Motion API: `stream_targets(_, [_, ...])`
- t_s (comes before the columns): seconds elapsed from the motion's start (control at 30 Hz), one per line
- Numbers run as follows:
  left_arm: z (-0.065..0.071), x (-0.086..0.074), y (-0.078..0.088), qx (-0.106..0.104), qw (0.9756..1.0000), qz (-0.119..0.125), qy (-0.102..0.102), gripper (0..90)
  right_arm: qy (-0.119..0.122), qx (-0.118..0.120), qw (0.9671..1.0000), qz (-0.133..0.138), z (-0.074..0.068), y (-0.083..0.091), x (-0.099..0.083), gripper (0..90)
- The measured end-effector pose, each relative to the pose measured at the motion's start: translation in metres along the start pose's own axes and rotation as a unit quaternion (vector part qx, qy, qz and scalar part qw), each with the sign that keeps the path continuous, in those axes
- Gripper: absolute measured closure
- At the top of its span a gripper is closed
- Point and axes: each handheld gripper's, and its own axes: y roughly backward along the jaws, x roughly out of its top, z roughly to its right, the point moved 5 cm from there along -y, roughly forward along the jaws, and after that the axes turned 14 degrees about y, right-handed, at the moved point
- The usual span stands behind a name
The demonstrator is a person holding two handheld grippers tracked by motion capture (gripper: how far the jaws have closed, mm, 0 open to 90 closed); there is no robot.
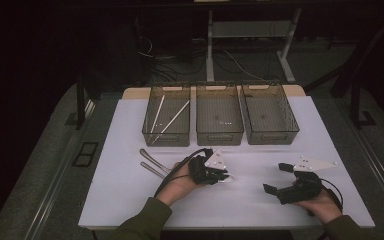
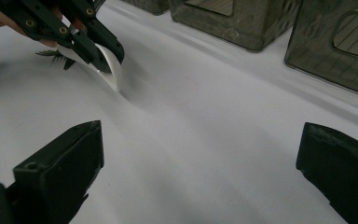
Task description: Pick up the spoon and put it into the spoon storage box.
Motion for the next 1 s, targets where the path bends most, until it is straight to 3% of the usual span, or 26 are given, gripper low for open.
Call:
stream_targets(0.53, [-0.005,0.006,0.026,0.003,0.9991,0.035,0.023,81.1,0.005,-0.006,0.9999,-0.011,0.001,-0.007,-0.001,0.8])
stream_targets(1.0, [-0.013,0.012,0.039,0.013,0.9985,0.048,0.022,81.1,0.005,-0.007,0.9999,-0.011,0.001,-0.007,-0.001,0.8])
